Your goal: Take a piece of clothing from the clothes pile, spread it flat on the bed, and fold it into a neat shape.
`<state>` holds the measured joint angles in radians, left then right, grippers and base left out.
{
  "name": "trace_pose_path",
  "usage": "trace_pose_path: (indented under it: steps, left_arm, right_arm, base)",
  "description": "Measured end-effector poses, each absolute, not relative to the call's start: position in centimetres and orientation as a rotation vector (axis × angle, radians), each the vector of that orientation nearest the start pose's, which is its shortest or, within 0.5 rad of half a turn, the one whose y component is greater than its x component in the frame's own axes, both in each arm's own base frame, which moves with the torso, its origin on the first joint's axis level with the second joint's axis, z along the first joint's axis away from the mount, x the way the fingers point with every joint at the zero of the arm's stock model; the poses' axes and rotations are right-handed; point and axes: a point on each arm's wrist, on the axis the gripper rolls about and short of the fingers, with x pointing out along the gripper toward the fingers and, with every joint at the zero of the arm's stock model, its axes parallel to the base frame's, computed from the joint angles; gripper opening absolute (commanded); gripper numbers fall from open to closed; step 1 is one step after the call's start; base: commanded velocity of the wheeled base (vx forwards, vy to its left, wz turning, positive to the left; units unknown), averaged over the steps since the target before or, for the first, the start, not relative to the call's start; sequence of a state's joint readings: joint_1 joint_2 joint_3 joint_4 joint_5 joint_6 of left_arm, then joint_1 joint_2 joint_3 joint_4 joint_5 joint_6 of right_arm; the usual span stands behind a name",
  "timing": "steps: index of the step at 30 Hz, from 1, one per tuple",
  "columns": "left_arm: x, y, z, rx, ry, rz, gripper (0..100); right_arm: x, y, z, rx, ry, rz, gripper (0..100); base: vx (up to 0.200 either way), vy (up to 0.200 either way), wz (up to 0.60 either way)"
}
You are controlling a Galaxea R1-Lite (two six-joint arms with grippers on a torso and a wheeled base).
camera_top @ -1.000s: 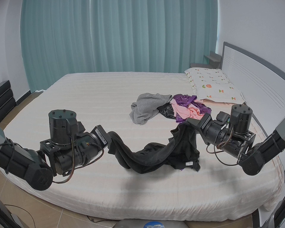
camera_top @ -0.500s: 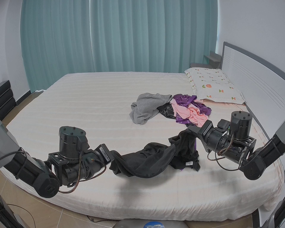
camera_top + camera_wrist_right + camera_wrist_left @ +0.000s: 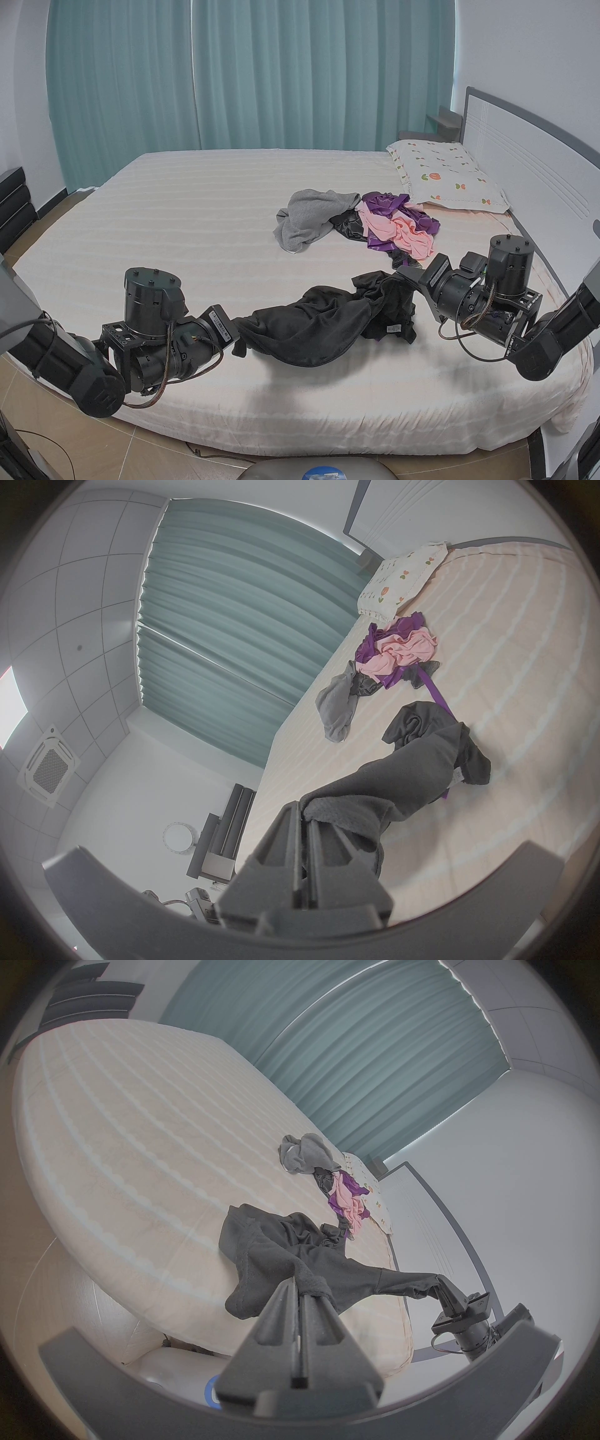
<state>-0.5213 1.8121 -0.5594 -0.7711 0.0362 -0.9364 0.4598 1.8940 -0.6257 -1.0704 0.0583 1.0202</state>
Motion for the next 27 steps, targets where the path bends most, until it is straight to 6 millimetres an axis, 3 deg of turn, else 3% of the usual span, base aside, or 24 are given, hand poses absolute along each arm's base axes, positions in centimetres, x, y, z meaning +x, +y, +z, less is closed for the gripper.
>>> trace_pose_path:
  steps: [4,27]
  left_arm:
    - [25.1,-14.4,10.3,-0.783,0.645,-0.216,0]
    - [24.8,-13.7,12.0,-0.833,0.600,-0.226,0]
  right_arm:
    - [28.6,14.3,12.1,0.954,0.439,0.371,0]
    - [28.0,13.9,13.3,0.907,0.362,0.323,0]
  base:
    - [0.000,0.000,0.00]
    - [0.000,0.200,0.00]
